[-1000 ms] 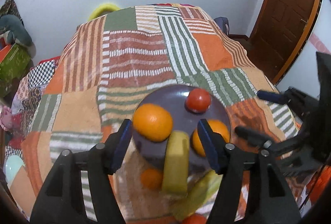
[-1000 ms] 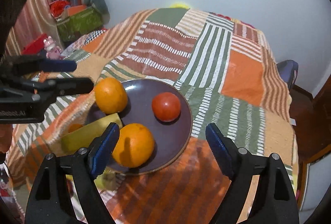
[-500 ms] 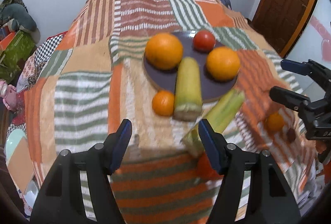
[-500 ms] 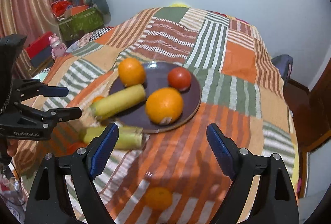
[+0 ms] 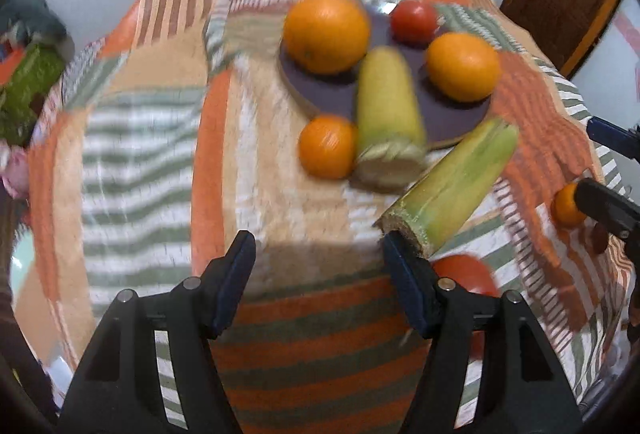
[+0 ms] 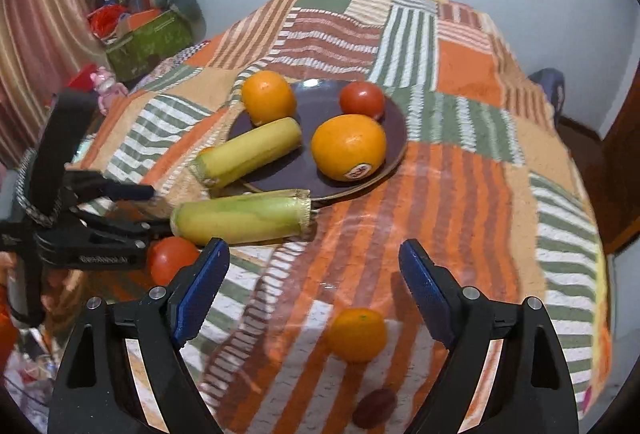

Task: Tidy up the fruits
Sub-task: 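Open both tools and withdraw them from the plate, then grasp the red tomato with the left tool while the right tool grasps the green zucchini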

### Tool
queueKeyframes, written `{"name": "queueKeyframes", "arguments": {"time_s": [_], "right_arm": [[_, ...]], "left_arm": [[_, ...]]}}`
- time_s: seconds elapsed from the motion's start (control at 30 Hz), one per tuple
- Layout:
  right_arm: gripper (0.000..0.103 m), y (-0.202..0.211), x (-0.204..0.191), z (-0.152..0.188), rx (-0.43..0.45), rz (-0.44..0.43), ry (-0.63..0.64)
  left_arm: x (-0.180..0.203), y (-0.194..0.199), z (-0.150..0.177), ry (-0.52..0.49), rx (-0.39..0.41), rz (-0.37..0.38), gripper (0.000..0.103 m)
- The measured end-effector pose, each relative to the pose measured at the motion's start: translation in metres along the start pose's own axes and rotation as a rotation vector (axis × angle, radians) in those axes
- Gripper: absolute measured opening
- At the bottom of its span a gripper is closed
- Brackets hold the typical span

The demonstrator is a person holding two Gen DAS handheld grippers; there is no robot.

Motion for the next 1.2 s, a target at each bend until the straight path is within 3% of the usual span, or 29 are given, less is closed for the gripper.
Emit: {"name": "queueKeyframes", "arguments": {"time_s": [0.27,0.4,0.73,1.03,1.2], "right_arm": [[0.085,0.008,0.017,-0.003,0.018,0.005,-0.042],[0.085,0.006,0.025,0.000,-0.005,-0.006,-0.070],[0.085,-0.012,0.016,-0.012,-0.027,0.000,-0.073],[0.086,-0.043,-0.012,0.003,-0.154,-0.058,-0.093],[0.098,-0.054,-0.017,0.000,-0.154,-0.013,-0.109]], "left_arm": [[0.048,0.000,-0.027,-0.102,0.016,0.074,0.066],[0.058,0.001,-0.031,-0.116,0.031,0.061,0.066],[0.035,0.027,-0.013,0.001,0.091,0.118,0.066],[0.047,0.022,0.016,0.027,0.070,0.166,0.066],[0.053,0.017,0.019,0.013,0.066,0.153,0.066]]}}
Point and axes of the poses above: each gripper's, at about its wrist camera, not at the fingertips, and y roughly against the way its jaws point, x to its right, z to its underside, the point moved 4 cm from there along -y, roughly the way its jaws point, and after that the axes turned 15 degrees about -y, right-handed, at the moved point
